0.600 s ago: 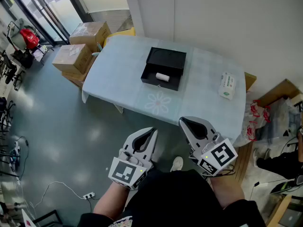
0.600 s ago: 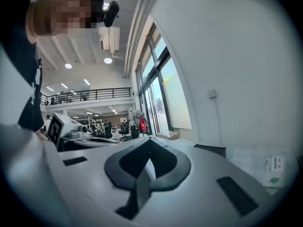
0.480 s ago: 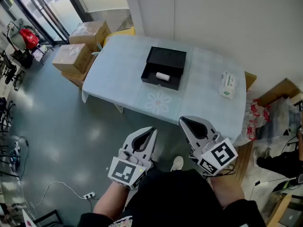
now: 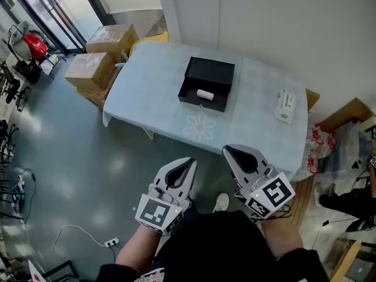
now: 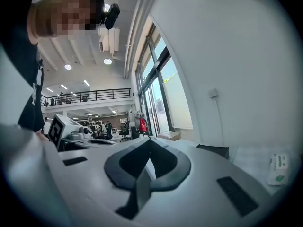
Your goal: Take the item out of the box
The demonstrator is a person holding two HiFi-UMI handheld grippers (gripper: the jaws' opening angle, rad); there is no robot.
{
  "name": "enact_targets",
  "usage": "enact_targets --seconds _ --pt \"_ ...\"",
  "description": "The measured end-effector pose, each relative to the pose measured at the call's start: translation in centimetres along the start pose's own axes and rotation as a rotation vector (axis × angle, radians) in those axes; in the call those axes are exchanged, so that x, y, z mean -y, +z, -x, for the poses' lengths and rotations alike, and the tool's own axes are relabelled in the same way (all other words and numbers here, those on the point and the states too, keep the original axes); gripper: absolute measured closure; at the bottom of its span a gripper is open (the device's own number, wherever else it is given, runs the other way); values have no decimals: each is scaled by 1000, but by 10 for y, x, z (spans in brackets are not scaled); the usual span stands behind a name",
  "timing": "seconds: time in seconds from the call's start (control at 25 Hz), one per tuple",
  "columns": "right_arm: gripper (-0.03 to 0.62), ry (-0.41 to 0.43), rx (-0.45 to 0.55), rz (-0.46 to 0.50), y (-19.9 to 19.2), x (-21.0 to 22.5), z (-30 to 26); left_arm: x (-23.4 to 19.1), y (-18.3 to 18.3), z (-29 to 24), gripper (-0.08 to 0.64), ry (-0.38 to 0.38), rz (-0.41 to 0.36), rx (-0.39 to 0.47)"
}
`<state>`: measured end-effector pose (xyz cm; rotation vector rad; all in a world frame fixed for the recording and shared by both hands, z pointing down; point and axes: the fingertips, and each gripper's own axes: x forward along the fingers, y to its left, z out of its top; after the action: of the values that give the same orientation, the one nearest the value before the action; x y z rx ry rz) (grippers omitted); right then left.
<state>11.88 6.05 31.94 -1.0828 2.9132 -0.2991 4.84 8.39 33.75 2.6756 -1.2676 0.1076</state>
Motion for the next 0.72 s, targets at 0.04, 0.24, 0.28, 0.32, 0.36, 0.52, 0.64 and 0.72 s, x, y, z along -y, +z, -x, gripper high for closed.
enact_targets --seconds 0.04,0.24,0.28,0.32,0.36,0.52,0.64,0.72 --pt "583 -1 -1 0 0 -1 -2 -2 0 1 551 -1 -1 0" --pt "583 -1 -2 -2 -1 -7 -15 -13 2 7 551 -3 -2 -2" --pt "583 -1 0 -3 -1 -8 -18 -16 3 8 551 -3 -3 -3" --pt "583 0 1 -4 -1 -9 -22 -19 4 10 551 -3 -6 -4" --pt "583 1 2 -4 0 -12 -25 -22 5 12 551 -3 -8 -5" --pt "583 3 4 -4 1 -21 -40 -36 7 22 551 -2 -10 -8" --pt "583 4 2 -8 -1 -26 -52 -48 7 27 552 -3 -9 -10" --pt "583 3 0 -11 -2 -30 -62 -57 7 31 552 -4 -6 -11"
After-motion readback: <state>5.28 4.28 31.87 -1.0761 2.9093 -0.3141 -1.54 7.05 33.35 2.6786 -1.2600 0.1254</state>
